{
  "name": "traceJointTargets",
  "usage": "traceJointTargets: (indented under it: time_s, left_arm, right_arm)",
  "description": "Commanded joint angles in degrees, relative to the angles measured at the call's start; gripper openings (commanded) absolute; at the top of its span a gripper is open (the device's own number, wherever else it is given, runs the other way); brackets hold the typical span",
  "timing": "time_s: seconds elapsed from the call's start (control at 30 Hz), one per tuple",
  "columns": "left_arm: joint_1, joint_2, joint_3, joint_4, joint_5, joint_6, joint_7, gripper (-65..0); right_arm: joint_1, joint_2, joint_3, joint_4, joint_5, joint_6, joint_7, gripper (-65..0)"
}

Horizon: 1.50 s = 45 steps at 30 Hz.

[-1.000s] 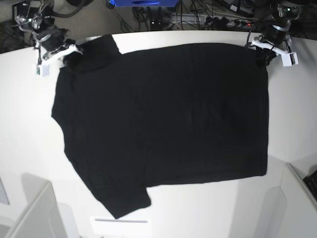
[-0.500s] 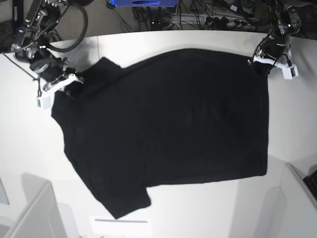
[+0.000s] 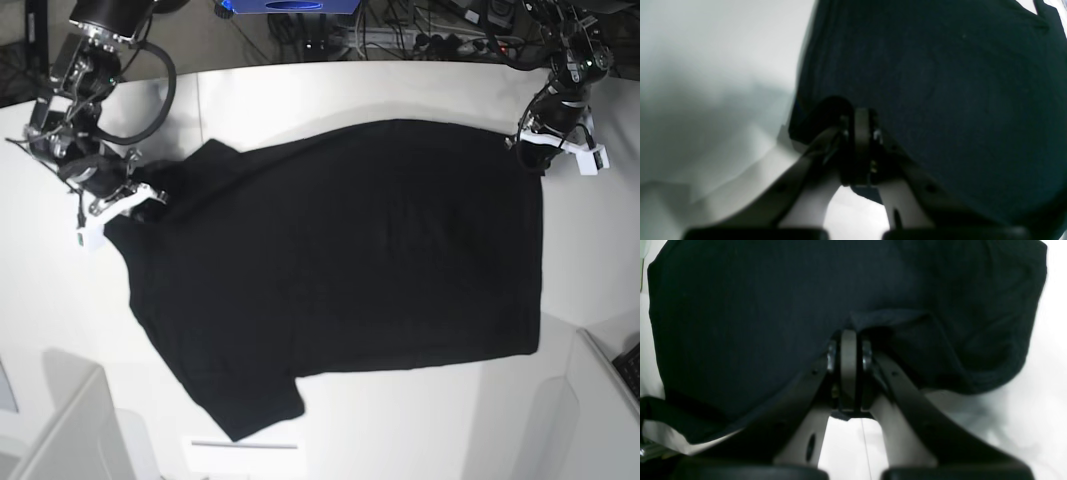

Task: Fold the T-shirt properly
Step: 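Drag the shoulder edge toward the hem with both grippers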

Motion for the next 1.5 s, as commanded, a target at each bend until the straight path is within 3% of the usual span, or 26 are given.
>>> traceJointTargets:
  time_s: [0.0,0.33,0.47,0.7,0.83,1.07,1.2,1.47]
  left_arm:
    - [-0.2,-0.6,-0.5,1.2,-0.6,-0.1,-1.1,-65.0]
    - [-3.0,-0.5,-0.5,0.9,-0.4,0.1,-1.1,-65.0]
    - [-3.9,-0.5,-0.5,0.8,-0.4,3.9,-1.1,-65.0]
    - [-6.5,-0.5,-0.5,0.7,-0.2,4.9,-1.0,-65.0]
    - [-7.2,-0.8,-0.4,0.6,-0.2,7.5,-1.0,-65.0]
    - [-8.7,-0.8,-0.4,0.6,-0.2,8.0,-1.0,-65.0]
    - [-9.2,-0.9,-0.4,-0.7,-0.1,8.1,-1.0,-65.0]
    - [-11.2,-0.9,-0.4,-4.2,-0.1,8.1,-0.9,-65.0]
  right_arm:
    - [1.4,0.5,0.0,0.0,0.8,0.1,1.1,-65.0]
    - [8.7,3.0,-4.9,-8.4,0.8,0.0,1.9,-65.0]
    - [10.9,3.2,-5.1,-12.2,0.8,0.0,4.1,-65.0]
    - [14.5,3.2,-5.2,-17.6,0.8,0.0,4.4,-65.0]
    - [16.9,3.2,-5.2,-20.0,0.8,0.0,4.4,-65.0]
    - [20.4,3.3,-8.7,-23.1,0.8,0.0,4.5,-65.0]
    - [20.4,3.5,-12.4,-23.6,0.8,-0.1,8.8,-65.0]
    - [21.1,3.6,-12.8,-27.1,0.8,-0.1,10.1,-65.0]
